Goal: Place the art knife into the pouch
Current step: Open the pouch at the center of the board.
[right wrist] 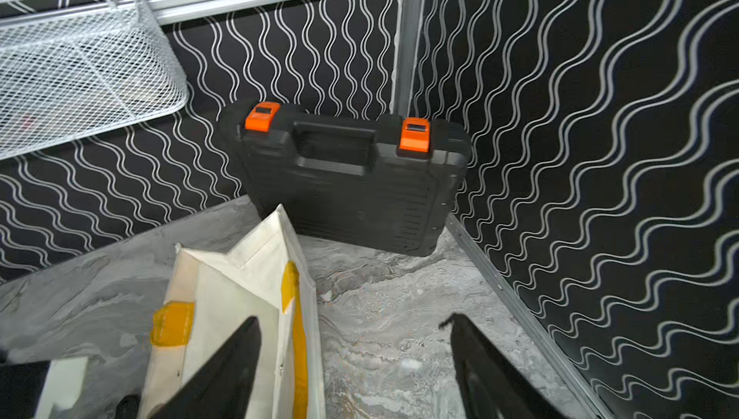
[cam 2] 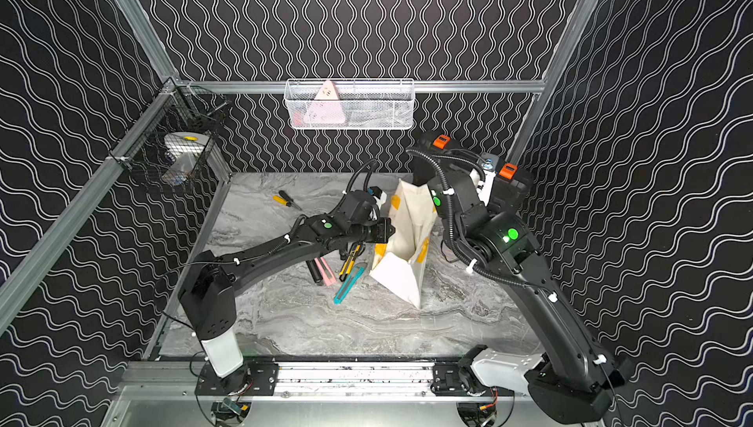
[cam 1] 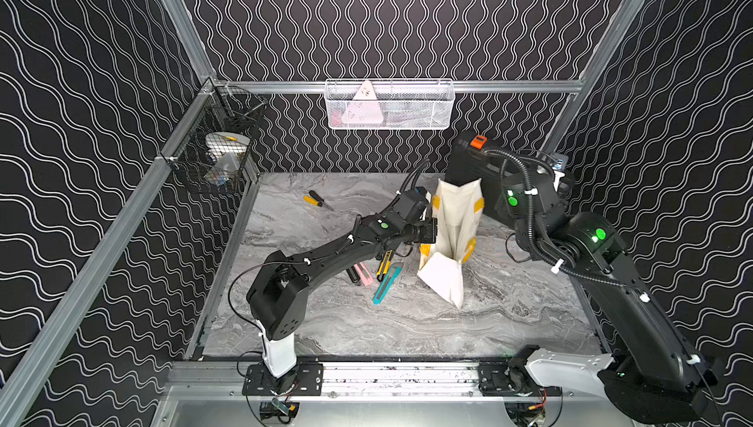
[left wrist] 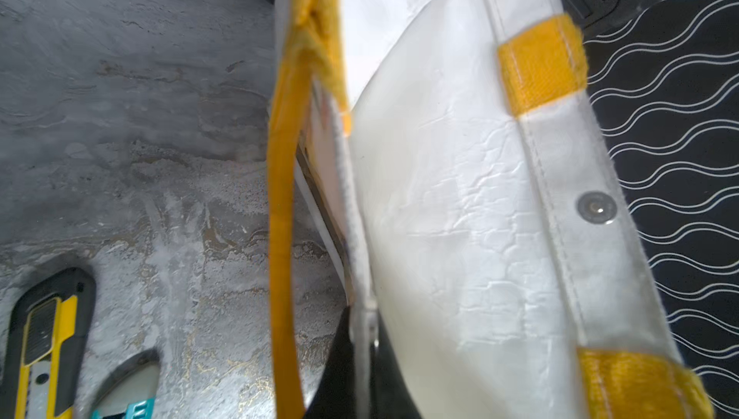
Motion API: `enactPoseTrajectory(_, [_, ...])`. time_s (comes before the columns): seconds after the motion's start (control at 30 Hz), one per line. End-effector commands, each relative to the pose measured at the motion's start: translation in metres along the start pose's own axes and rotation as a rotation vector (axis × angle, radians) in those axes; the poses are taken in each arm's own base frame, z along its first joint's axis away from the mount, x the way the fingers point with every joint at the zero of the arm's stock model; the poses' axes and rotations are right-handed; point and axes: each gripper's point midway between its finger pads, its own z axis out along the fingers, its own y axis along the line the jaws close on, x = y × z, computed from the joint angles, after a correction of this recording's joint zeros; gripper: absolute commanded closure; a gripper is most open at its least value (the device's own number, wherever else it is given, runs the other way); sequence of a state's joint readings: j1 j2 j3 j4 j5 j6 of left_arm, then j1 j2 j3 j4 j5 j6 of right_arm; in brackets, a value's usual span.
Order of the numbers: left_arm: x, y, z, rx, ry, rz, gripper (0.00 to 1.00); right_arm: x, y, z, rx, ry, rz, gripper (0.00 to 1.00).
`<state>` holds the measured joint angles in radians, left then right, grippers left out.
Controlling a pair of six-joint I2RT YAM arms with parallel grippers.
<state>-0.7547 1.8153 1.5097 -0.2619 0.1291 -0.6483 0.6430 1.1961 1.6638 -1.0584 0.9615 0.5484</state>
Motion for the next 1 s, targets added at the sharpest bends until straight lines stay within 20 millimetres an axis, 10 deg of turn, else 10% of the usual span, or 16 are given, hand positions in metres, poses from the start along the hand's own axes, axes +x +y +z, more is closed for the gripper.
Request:
enactPoseTrajectory(0.0, [-0.001,-0.002,0.000,-0.018,0.001,0.029,1.00,0.006,0.010,0.001,-0.078,0.011,-0.015,0.22])
enactPoseTrajectory(0.33, [0.000,-0.021,-0.006,-0.038,-0.014,0.075,1.00,0.098,0.084,0.060,-0.220,0.296,0.069,0.15])
enactPoseTrajectory(0.97, [-0.009,-0.020,-0.028,-0.101,-0.058,0.130,1.00,0.172,0.100,0.086,-0.253,0.519,0.130,0.26])
